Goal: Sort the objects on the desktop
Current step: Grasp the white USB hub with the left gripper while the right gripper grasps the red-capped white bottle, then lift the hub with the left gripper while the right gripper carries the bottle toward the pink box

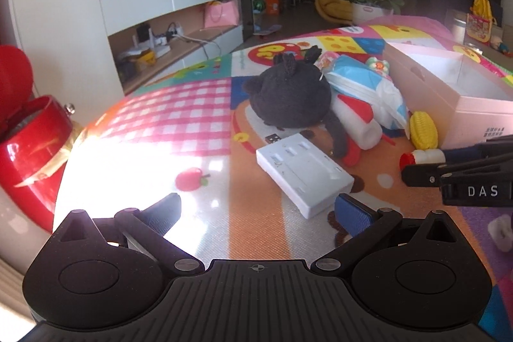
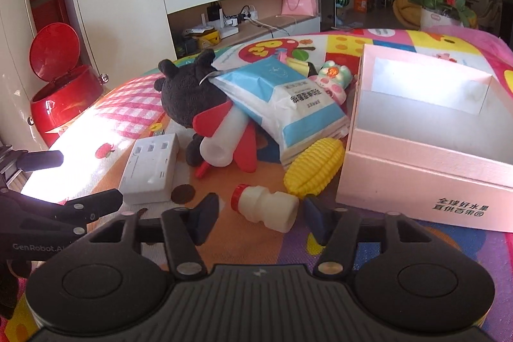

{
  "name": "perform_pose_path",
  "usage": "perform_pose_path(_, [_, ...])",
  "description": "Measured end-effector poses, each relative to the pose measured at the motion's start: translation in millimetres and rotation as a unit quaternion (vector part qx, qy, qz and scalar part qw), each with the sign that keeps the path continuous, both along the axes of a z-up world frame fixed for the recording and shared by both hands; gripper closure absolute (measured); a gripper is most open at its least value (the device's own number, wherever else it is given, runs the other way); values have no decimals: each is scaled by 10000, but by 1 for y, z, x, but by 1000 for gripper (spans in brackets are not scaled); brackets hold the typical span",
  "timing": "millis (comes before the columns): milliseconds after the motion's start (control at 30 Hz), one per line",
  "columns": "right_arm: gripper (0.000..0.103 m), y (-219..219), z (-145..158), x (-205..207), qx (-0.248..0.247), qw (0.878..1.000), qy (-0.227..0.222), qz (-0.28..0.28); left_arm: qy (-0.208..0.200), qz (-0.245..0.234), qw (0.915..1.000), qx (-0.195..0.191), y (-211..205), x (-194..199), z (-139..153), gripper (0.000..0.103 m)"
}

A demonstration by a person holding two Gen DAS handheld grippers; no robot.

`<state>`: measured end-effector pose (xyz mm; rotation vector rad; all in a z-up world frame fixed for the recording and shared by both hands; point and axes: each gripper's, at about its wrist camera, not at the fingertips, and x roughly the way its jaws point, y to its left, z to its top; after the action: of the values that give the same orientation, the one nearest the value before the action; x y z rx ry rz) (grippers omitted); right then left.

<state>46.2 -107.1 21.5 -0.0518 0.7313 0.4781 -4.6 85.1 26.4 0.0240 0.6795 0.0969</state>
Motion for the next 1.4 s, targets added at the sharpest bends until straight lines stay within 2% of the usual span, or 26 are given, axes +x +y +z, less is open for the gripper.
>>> perform_pose_path(67, [56, -7, 0, -5, 46, 10000, -33, -41, 20, 47, 9997, -227, -2, 7, 0, 0])
perform_pose_path(167, [56, -20, 9, -22, -102, 9991, -399, -25, 52, 99, 9991, -415, -10, 23, -2, 0])
perform_pose_path(233, [56, -32, 12, -33, -217, 9983, -531, -40, 108, 131, 9990, -421, -18, 34, -5, 0])
perform_pose_path(333, [56, -57, 11, -46, -333, 9983, -441, -161, 221, 100, 9993, -269, -31, 51, -13, 2])
perform_pose_path(367, [56, -66, 9, -49, -345, 9984, -380, -234, 233, 83, 9996, -123, -36, 54, -16, 13])
perform_pose_path(400, [56, -73, 7, -51, -368, 9982, -347, -308, 241, 53, 9997, -5, -39, 56, -18, 20])
perform_pose_path(500, [56, -92, 2, -58, -427, 9972, -348, -498, 166, 4, 9998, 98, -42, 55, -16, 32])
perform_pose_path(567, [56, -101, -1, -61, -457, 9965, -382, -580, 162, -18, 9998, 118, -42, 52, -15, 47])
perform_pose_path(633, [56, -105, -5, -63, -471, 9962, -416, -599, 156, -94, 9997, 139, -43, 45, -14, 50])
perform_pose_path(767, [55, -106, -3, -65, -427, 9958, -580, -572, 203, -557, 9982, 43, -53, 19, -11, 50])
perform_pose_path(833, [42, -104, -2, -65, -423, 9954, -631, -588, 338, -979, 9944, -191, -63, 7, -11, 50])
perform_pose_path(900, [38, -104, -2, -65, -410, 9952, -641, -620, 404, -1363, 9894, -309, -76, -3, -11, 50])
perform_pose_path(1000, [27, -104, -1, -66, -404, 9947, -671, -661, 429, -1710, 9841, -211, -90, -15, -12, 49])
perform_pose_path(1033, [23, -104, -1, -67, -405, 9945, -692, -674, 422, -1749, 9836, -119, -92, -18, -13, 45])
perform_pose_path(1100, [14, -104, -1, -68, -417, 9940, -723, -706, 396, -1744, 9839, 60, -92, -22, -14, 36])
perform_pose_path(1167, [9, -104, 0, -69, -436, 9935, -760, -723, 441, -1648, 9852, 166, -83, -23, -13, 23])
perform_pose_path(1267, [5, -103, 0, -69, -487, 9933, -772, -712, 456, -1313, 9894, 422, -64, -20, -10, 16])
perform_pose_path(1333, [3, -101, 0, -68, -526, 9934, -750, -688, 381, -903, 9923, 761, -52, -15, -10, 14])
perform_pose_path(1400, [2, -99, -1, -68, -554, 9935, -725, -676, 348, -553, 9941, 868, -40, -10, -9, 14])
